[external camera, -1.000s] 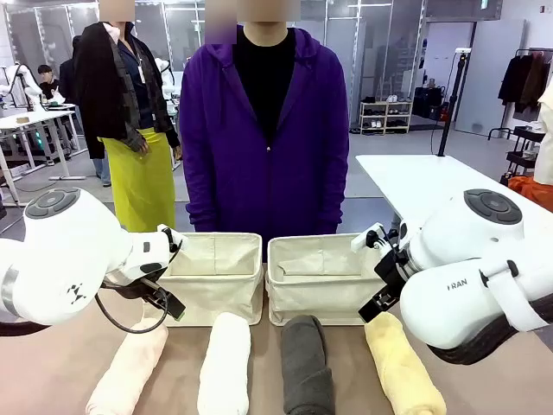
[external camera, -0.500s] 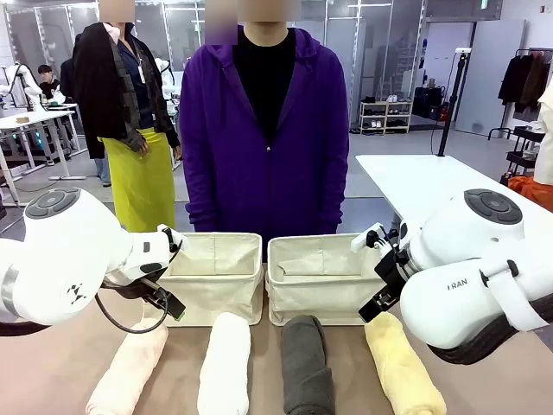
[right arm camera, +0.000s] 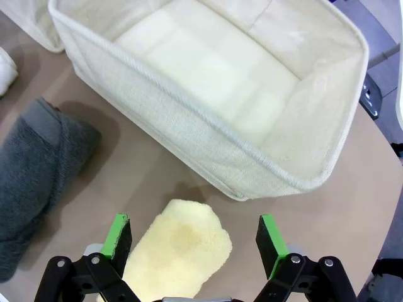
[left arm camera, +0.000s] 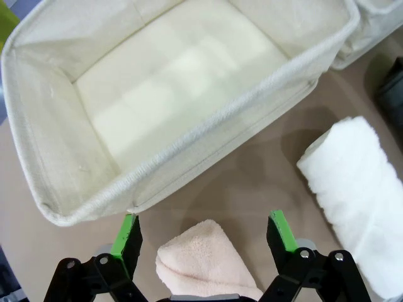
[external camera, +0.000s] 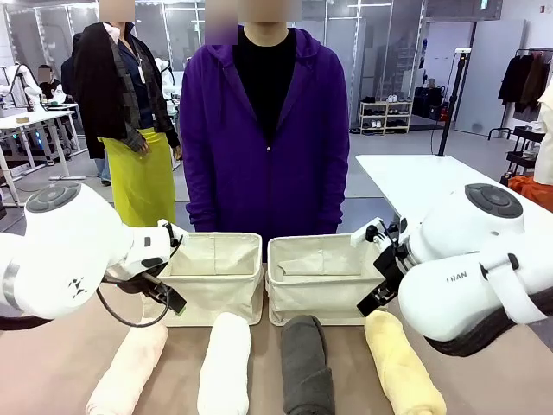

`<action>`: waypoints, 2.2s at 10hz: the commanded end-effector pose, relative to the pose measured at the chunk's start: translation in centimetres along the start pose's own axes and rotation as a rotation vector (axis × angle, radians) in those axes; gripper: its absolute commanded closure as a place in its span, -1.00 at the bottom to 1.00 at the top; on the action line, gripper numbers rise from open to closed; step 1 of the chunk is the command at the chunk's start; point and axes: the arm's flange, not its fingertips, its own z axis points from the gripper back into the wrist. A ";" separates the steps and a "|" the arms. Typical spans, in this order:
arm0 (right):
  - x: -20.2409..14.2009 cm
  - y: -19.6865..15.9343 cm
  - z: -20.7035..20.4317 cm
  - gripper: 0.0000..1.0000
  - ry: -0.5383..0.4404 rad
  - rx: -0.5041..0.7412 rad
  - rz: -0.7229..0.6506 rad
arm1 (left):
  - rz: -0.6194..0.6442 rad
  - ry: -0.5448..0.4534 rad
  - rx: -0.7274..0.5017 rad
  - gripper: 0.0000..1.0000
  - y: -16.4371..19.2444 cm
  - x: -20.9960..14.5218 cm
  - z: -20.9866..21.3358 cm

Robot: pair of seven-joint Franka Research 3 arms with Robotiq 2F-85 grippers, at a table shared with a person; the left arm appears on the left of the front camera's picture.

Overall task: Divide the towels into two baskets.
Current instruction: Pick up one hotel-folded towel and place it in the Fabric basket indicated by the person.

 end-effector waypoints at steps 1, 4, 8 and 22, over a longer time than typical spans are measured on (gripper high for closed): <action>1.4 -0.6 2.2 -1.00 -0.014 0.075 -0.033 | 0.034 -0.001 -0.033 -1.00 -0.7 2.1 2.6; 2.3 -1.8 5.1 -1.00 0.026 0.272 -0.105 | 0.101 0.008 -0.234 -1.00 -0.2 3.2 5.3; 0.9 -6.0 8.8 -1.00 0.052 0.679 -0.271 | 0.213 -0.059 -0.720 -1.00 4.1 1.4 9.0; -27.0 -24.2 23.2 -1.00 -0.631 0.733 -0.957 | 0.902 -0.675 -0.647 -1.00 18.4 -23.8 23.0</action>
